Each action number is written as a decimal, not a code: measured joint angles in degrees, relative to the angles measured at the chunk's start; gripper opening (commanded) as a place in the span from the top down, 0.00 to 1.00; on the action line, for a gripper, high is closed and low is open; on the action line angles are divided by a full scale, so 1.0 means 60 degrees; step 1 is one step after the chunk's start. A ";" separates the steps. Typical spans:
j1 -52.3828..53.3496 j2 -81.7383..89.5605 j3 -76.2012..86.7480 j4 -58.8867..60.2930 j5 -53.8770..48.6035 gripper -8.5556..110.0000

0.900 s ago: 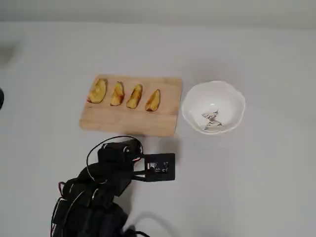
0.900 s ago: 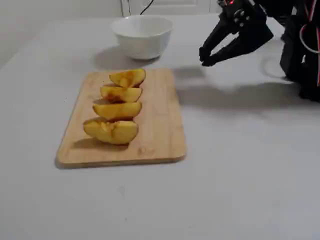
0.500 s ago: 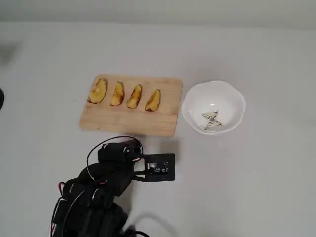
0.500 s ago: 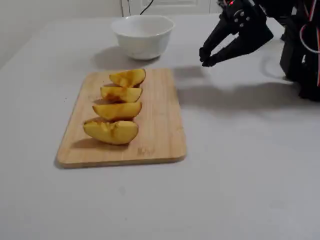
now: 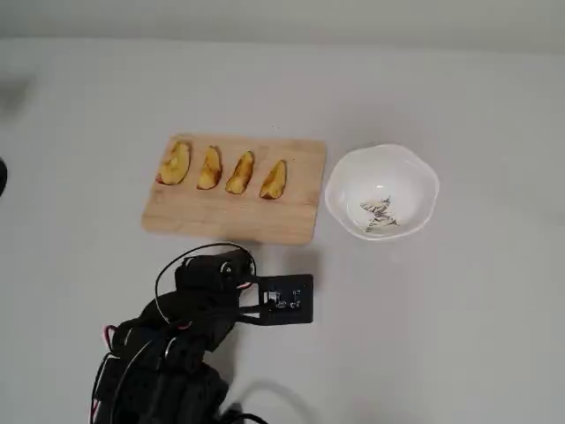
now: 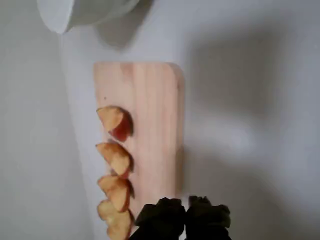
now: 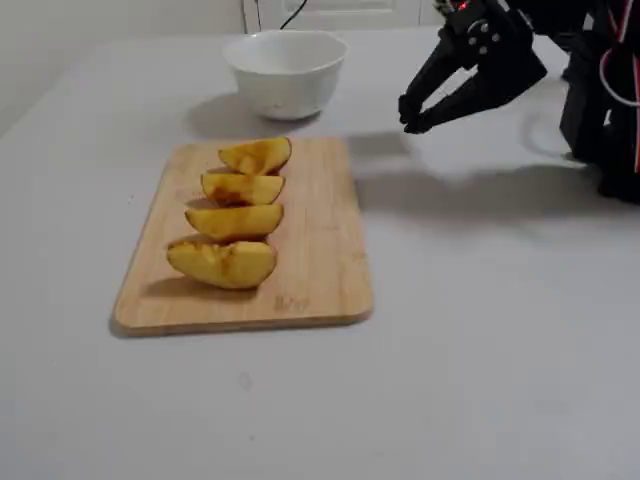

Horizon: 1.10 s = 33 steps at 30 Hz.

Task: Pick up the leftmost apple slice from the cutting board and place it into the bowl

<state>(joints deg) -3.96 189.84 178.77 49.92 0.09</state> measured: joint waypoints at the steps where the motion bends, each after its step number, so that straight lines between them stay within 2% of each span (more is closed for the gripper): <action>1: 0.0000 0.0000 0.0000 0.0000 0.0000 0.93; 33: -0.0322 0.0000 0.0015 -0.0073 -0.0425 0.93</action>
<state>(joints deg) -5.89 189.84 178.86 49.48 -2.46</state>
